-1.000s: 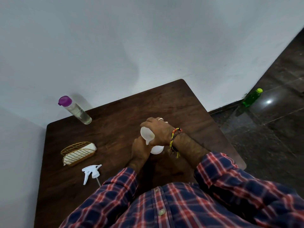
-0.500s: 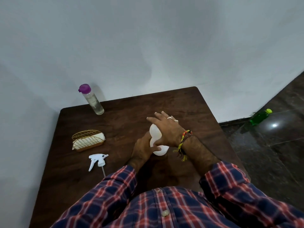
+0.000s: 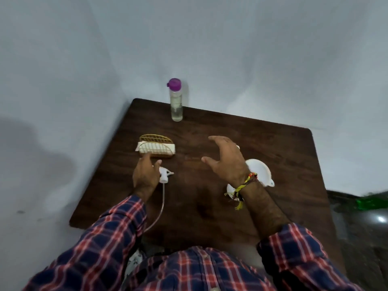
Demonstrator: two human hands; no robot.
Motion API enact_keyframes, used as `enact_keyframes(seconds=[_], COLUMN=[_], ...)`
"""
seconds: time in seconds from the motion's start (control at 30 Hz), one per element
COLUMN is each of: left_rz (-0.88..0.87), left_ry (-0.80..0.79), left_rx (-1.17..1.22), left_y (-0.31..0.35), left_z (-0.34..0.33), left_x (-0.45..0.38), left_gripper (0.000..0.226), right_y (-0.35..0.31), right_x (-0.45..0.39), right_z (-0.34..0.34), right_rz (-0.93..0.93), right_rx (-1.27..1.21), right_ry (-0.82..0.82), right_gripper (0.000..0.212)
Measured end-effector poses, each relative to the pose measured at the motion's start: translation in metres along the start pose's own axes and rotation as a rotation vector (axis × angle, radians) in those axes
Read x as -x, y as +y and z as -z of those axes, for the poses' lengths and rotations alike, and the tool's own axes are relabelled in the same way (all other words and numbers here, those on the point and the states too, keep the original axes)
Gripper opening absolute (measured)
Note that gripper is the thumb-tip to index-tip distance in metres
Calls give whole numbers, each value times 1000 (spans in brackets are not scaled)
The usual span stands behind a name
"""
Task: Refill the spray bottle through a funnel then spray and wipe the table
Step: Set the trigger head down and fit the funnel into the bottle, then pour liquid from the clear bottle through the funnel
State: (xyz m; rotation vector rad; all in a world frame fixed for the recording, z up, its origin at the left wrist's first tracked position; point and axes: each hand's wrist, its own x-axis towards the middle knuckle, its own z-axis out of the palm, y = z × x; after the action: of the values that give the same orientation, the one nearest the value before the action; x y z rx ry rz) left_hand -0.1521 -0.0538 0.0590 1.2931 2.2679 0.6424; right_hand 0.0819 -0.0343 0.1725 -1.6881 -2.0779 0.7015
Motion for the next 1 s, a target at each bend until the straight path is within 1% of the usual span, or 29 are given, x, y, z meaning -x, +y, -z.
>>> enact_keyframes(seconds=[0.03, 0.07, 0.13, 0.23, 0.33, 0.4, 0.5, 0.57, 0.67, 0.73, 0.87, 1.0], left_rz=[58, 98, 132, 113, 90, 82, 106, 119, 128, 137, 145, 153], left_ry=[-27, -88, -256, -477, -572, -600, -637, -654, -685, -705, -699, -693], left_rx=[-41, -95, -210, -392, -554, -607, -612, -609, -593, -576, -571, -564], left_y=[-14, -26, -50, -72, -77, -78, -83, -83, -82, -81, -82, -80], left_z=[4, 7, 12, 12, 8, 6, 2, 0, 1, 2, 4, 6], left_x=[-9, -17, -32, -43, -53, -61, -72, -73, -79, -80, -78, -76], left_gripper=[48, 50, 58, 78, 94, 96, 97, 96, 96, 96, 94, 95], right_y=[-8, -15, -31, -49, -61, -64, -64, -60, -56, -53, -46, -37], right_x=[-7, -14, -35, -72, -119, -150, -196, -223, -263, -281, -283, -243], right_z=[-7, -12, -28, -53, -77, -91, -110, -118, -128, -132, -137, -136], right_rz=[-14, -39, -84, -175, -250, -279, -331, -374, -413, -390, -324, -310], right_rx=[-29, -57, -99, -180, -246, -267, -298, -319, -380, -416, -353, -361], right_ry=[1, 2, -5, -15, 2, 26, 65, 83, 113, 157, 179, 247], right_gripper=[63, 62, 61, 62, 61, 57, 54, 60, 77, 78, 58, 55])
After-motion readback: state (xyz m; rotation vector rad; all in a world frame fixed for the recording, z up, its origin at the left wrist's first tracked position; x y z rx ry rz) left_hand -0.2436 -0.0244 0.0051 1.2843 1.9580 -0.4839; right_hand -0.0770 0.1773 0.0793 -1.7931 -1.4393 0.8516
